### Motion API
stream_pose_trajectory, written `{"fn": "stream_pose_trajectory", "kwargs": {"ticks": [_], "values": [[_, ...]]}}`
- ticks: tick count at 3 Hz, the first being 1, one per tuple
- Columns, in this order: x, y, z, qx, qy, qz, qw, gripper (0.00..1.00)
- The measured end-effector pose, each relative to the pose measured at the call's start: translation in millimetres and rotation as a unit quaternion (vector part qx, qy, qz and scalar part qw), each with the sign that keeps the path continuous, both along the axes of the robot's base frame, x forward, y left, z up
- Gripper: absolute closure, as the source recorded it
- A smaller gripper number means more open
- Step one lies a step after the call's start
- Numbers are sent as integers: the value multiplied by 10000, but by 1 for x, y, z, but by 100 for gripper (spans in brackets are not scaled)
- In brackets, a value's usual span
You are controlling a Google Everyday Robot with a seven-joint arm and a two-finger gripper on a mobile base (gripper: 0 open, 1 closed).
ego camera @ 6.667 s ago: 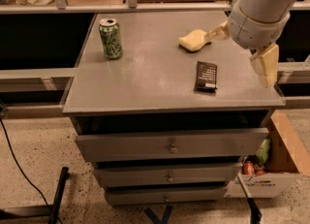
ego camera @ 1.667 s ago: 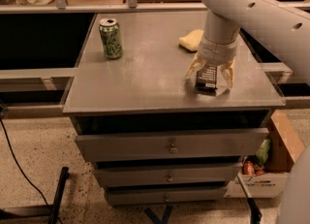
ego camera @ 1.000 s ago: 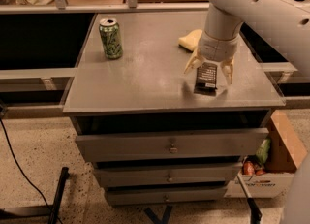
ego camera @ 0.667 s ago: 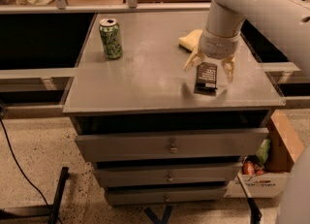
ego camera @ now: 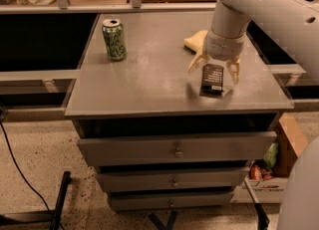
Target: Move rxbar chocolate near green can
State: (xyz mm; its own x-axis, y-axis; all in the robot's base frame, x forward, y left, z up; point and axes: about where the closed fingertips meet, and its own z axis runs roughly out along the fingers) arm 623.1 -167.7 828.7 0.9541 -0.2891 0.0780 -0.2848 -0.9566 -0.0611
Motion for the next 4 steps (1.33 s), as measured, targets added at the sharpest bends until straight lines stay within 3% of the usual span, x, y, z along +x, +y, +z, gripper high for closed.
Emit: {"fn": "stream_pose_trajectory", "kwargs": {"ticks": [1, 2, 4], "values": [[1, 1, -5, -23, 24, 8, 10000, 20], [1, 2, -11, -54, 66, 8, 10000, 38], [1, 1, -7, -72, 95, 2, 9999, 84]]}}
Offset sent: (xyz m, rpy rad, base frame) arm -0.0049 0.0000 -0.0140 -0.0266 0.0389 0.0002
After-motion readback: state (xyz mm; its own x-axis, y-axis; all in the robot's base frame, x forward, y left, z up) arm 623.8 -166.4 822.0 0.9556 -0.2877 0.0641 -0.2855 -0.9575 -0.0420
